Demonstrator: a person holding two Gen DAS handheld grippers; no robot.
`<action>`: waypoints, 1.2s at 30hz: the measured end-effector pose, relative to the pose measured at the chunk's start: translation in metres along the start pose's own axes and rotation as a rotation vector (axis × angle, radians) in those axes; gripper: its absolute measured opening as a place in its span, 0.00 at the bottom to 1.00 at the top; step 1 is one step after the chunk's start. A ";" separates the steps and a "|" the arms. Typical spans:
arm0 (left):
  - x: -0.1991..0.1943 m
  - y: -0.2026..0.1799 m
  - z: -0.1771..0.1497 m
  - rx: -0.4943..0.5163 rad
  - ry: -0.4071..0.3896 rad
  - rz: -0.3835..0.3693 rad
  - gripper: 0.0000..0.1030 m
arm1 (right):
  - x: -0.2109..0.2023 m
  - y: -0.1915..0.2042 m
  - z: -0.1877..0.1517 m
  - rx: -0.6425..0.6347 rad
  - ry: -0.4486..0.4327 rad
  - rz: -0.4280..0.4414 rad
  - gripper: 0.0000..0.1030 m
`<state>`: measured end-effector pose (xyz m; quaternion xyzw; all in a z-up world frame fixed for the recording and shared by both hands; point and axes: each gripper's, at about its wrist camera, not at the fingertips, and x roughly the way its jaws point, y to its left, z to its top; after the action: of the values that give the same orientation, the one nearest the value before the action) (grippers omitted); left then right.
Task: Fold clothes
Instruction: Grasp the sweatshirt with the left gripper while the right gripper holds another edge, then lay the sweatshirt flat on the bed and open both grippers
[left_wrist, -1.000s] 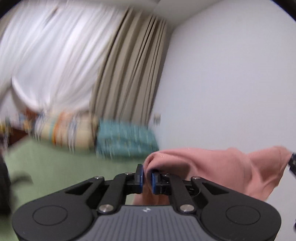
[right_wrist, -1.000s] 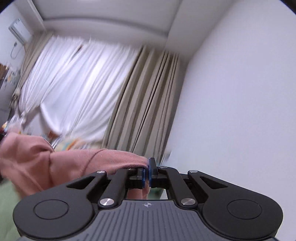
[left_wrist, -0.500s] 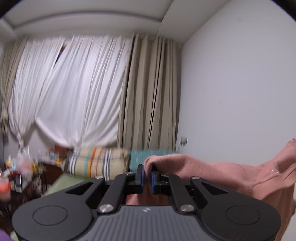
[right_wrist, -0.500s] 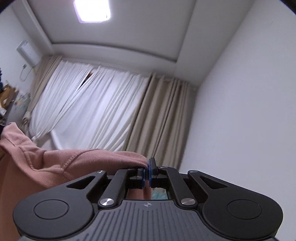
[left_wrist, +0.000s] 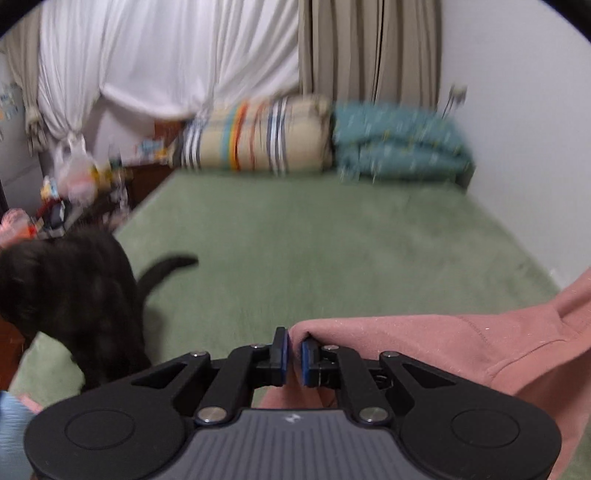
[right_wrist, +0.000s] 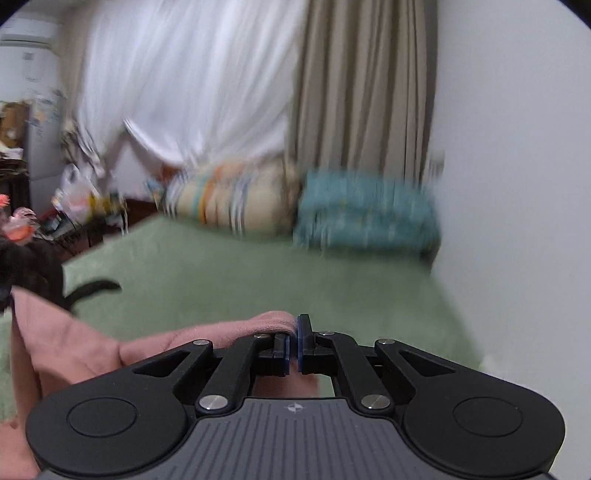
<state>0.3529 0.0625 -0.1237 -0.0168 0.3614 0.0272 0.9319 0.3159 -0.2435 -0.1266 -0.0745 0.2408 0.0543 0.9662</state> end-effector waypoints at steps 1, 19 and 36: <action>0.012 0.002 0.011 -0.009 0.006 0.009 0.06 | 0.025 -0.001 0.008 -0.004 0.019 -0.027 0.03; 0.075 0.072 -0.016 -0.096 0.201 -0.029 0.71 | 0.116 -0.020 -0.031 0.073 0.266 0.057 0.58; -0.040 0.030 -0.181 -0.287 0.206 -0.309 0.72 | 0.088 -0.079 -0.256 0.748 0.422 0.352 0.39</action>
<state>0.1997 0.0814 -0.2304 -0.2071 0.4401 -0.0667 0.8712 0.2870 -0.3582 -0.3824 0.3117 0.4442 0.1105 0.8327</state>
